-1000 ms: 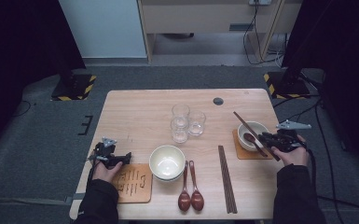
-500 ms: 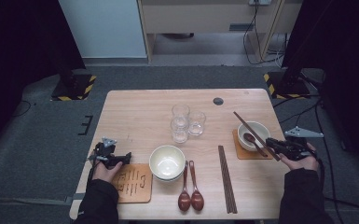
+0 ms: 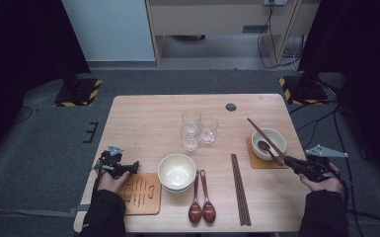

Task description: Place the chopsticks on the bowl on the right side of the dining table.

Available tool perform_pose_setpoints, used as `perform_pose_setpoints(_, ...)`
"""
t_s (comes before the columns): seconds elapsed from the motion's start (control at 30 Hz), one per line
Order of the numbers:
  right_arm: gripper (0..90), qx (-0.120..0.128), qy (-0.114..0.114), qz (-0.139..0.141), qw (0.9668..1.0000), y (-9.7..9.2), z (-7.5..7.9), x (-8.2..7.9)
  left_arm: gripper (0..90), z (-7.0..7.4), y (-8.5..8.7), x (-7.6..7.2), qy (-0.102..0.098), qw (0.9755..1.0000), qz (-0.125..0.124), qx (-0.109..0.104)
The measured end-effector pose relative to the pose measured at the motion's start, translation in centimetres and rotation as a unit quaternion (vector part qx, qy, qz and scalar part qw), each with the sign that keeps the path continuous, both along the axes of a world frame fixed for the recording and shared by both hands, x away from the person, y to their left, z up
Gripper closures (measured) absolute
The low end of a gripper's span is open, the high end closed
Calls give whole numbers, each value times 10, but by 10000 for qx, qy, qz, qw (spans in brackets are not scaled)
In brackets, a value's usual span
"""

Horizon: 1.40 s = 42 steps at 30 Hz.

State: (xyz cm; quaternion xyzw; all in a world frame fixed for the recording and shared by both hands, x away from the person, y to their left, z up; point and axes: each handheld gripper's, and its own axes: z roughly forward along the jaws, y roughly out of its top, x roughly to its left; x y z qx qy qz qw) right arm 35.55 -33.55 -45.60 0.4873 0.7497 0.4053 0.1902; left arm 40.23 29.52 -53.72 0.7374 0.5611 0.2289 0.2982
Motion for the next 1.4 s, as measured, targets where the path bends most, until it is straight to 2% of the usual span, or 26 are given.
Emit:
perform_pose_setpoints(0.27, 821, -25, 155, 9, 9999, 2, -8, -1, 0, 0, 0, 0, 0, 10000, 0, 0)
perform_pose_setpoints(0.47, 764, -3, 240, -102, 9997, -1, -11, 0, 0, 0, 0, 0, 0, 10000, 2, 0)
perform_pose_setpoints(0.63, 716, -12, 205, -150, 9997, -5, -13, 1, 0, 0, 0, 0, 1, 10000, 4, 0)
perform_pose_setpoints(0.7, 666, -25, 167, -175, 9997, -8, -13, 1, 0, 0, 0, 0, 1, 10000, 4, 1)
perform_pose_setpoints(0.97, 600, -71, 90, -170, 9998, -11, -17, 4, 0, 0, 0, 0, 1, 10000, 4, -1)
perform_pose_setpoints(1.4, 562, -93, 26, -287, 9995, -18, -21, 6, 0, 0, 0, 0, 1, 10000, 4, 0)
